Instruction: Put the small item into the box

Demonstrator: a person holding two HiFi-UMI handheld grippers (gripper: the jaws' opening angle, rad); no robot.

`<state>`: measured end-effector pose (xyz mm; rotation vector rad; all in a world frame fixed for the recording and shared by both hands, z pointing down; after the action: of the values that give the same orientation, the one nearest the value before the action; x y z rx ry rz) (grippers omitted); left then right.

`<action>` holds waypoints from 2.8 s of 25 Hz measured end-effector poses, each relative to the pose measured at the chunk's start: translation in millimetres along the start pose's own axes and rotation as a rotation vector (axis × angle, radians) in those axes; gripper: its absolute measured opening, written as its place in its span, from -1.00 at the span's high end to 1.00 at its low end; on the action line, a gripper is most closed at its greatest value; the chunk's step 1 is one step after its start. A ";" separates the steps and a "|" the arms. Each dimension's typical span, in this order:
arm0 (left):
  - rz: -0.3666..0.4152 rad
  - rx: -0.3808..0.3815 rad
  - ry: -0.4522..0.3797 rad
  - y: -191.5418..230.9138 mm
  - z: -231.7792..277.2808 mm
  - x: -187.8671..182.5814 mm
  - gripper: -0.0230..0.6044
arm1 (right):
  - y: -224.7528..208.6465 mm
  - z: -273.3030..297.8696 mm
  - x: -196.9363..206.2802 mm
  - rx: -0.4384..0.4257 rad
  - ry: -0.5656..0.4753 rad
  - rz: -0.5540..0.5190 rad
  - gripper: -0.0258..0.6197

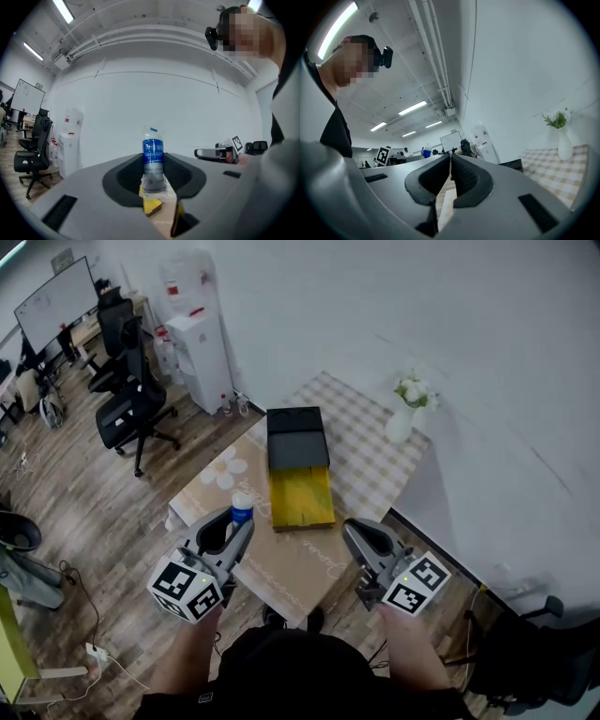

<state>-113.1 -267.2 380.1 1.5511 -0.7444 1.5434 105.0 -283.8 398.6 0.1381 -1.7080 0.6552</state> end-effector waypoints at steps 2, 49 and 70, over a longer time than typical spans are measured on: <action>-0.011 0.016 0.005 10.4 5.5 2.5 0.49 | -0.3 9.1 1.8 0.016 0.010 -0.002 0.80; 0.067 0.191 0.650 57.0 204.5 231.5 0.47 | -85.6 8.7 72.6 0.148 0.116 0.168 0.80; 0.073 0.152 0.630 73.9 213.1 223.9 0.49 | -89.1 17.2 60.5 0.143 0.129 0.158 0.80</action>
<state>-49.2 -457.2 626.7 1.0404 -0.3306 2.0322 113.4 -350.9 484.2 0.0605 -1.5580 0.8857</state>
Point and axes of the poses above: the fingertips, and each gripper's own axes: z forward along the fingers, y to its left, x out of its underside, the point moved 3 cm from there along -z, backward along the fingers, and after that the axes turned 1 degree about -x, right-handed, at the moved point
